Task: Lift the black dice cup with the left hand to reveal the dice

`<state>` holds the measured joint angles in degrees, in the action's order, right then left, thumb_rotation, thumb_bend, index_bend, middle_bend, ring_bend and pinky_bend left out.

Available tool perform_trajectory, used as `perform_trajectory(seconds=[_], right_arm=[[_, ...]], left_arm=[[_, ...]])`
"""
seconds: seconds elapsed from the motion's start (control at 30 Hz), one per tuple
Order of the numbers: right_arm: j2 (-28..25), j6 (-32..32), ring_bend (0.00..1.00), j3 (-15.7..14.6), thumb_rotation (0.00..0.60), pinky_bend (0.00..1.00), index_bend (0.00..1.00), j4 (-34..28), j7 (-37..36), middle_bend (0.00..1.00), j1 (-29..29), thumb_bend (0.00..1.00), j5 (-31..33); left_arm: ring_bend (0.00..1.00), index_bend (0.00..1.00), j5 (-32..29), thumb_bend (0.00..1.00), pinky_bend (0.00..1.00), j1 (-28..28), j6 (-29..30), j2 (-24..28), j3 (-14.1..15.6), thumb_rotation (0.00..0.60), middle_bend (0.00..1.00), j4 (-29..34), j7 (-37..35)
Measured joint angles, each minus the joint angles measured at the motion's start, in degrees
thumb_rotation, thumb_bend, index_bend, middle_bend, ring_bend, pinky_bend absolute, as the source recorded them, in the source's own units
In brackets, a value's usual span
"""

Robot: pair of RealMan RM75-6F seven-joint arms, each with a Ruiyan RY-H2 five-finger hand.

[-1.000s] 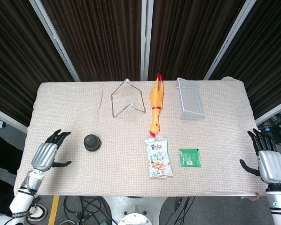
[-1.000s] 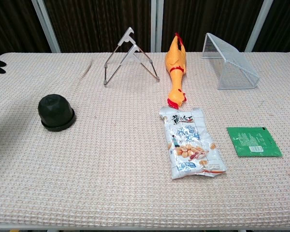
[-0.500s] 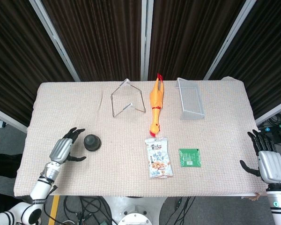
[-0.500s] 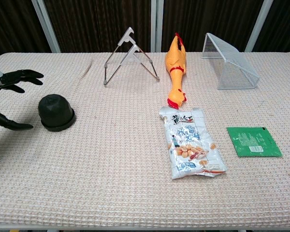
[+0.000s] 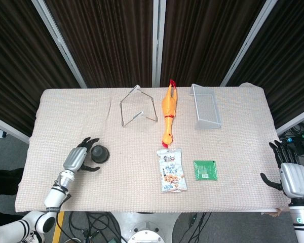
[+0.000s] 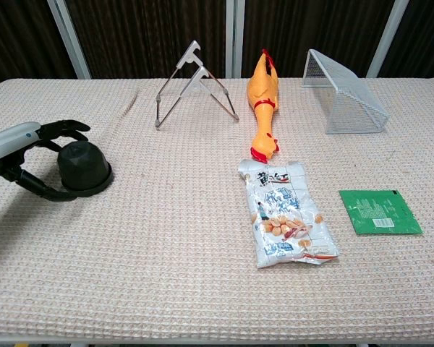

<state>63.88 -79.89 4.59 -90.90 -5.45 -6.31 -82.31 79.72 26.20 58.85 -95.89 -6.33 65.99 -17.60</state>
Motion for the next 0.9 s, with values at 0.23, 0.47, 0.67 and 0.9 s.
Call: perform_trajectory(seconds=[0.23,0.47,0.67,0.9], right_arm=[[0.1,0.1,0.00,0.0,0.600,0.00,0.00,0.2,0.0,0.00,0.0,0.16,0.1],[0.2,0.3,0.00,-0.1,0.600,0.00,0.00,0.7,-0.3,0.00,0.1,0.16,0.5],[0.4,0.7,0.00,-0.1,0.600,0.00,0.00,1.3,-0.9,0.00,0.1,0.16,0.7],[0.7,1.2,0.00,-0.2,0.600,0.00,0.00,2.1,-1.6,0.00,0.0,0.16,0.9]], left_arm=[[0.04,0.09,0.2,0.03,0.17,1.2,-0.5,-2.3,0.0,0.600,0.18,-3.0,-1.5],[0.05,0.09,-0.2,0.03,0.17,1.9,-1.2,-4.1,0.1,0.600,0.19,-5.6,-1.5],[0.06,0.09,-0.3,0.03,0.18,2.2,-1.2,-4.9,0.3,0.600,0.20,-7.6,-1.3],[0.09,0.10,-0.4,0.03,0.19,2.4,-1.0,-5.8,0.3,0.600,0.23,-9.1,-1.6]])
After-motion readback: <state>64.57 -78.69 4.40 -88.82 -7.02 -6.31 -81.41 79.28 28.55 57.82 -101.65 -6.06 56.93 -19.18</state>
